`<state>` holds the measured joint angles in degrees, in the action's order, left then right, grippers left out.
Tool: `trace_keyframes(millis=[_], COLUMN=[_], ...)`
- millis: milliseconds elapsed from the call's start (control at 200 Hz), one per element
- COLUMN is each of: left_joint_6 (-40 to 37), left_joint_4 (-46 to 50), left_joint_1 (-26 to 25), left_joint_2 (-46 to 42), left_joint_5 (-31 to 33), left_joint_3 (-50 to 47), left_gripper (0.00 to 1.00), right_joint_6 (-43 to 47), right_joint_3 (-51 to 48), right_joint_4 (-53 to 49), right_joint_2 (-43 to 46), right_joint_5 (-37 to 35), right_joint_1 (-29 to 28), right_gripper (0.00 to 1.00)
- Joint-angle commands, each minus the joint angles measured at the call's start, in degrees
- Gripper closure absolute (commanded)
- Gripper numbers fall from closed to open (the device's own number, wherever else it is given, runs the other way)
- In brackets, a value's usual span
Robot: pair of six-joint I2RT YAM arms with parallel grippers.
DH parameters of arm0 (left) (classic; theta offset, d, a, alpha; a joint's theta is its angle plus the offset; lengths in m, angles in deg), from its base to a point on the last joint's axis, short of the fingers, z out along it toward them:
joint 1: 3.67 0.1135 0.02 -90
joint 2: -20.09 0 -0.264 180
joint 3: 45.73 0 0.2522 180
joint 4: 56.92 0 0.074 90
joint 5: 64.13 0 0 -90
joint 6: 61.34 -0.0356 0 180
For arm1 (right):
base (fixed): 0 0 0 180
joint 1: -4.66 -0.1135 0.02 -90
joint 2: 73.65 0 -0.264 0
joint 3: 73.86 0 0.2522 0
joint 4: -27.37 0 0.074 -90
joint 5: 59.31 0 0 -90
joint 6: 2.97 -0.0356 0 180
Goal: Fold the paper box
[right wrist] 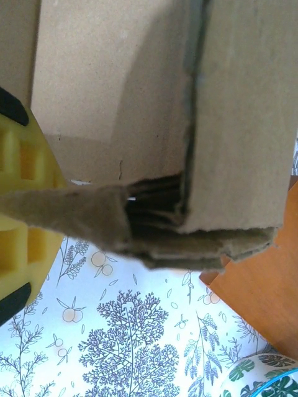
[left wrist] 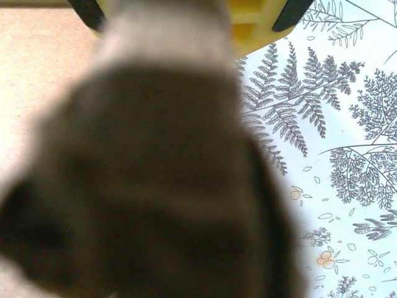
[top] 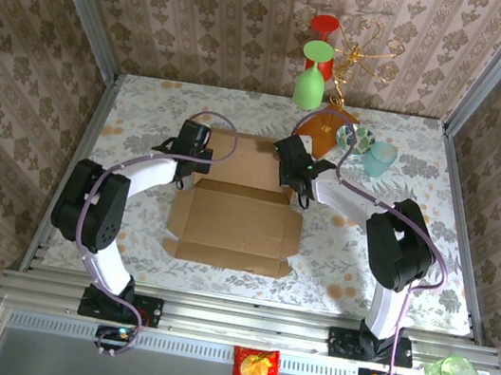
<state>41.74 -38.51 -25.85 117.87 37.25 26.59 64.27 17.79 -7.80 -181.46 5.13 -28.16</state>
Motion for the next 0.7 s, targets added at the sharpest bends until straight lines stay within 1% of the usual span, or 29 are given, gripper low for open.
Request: trace_keyframes(millis=[0, 35, 85, 205, 300, 410, 600, 695], left_joint_6=[2.3, 2.8, 3.4, 3.5, 3.1, 1.0, -3.6, -4.1], left_joint_4=[5.2, 5.3, 5.2, 3.9, 2.6, 1.2, 0.8, 1.3], left_joint_1=[0.2, 0.2, 0.2, 0.7, 2.3, 4.5, 5.8, 5.7], left_joint_2=[0.6, 0.3, 0.1, -1.4, -3.1, -3.7, -1.3, 0.6], left_joint_5=[3.1, 2.4, 1.5, -1.3, -4.2, -10.1, -17.2, -17.8], left_joint_3=[1.1, 1.1, 1.2, 0.5, 0.2, 0.9, 3.7, 5.1], left_gripper=[1.0, 1.0, 0.94, 0.71, 0.57, 0.52, 0.5, 0.51], right_joint_6=[-3.3, -3.3, -3.4, -2.9, -2.4, -2.2, -2.2, -2.1], right_joint_3=[2.6, 2.8, 3.0, 3.6, 4.0, 4.3, 5.2, 5.6], right_joint_4=[-8.2, -8.1, -8.2, -8.7, -9.1, -9.0, -9.1, -10.6], right_joint_2=[-1.9, -2.0, -2.2, -2.8, -3.0, -3.2, -3.9, -4.3], right_joint_5=[-1.8, -1.5, -1.2, -0.7, -0.5, 0.2, 2.0, 2.6], right_joint_1=[1.1, 1.1, 1.1, 1.1, 1.1, 1.4, 1.8, 2.0], right_gripper=[1.0, 1.0, 1.0, 1.0, 1.0, 1.0, 1.0, 1.0])
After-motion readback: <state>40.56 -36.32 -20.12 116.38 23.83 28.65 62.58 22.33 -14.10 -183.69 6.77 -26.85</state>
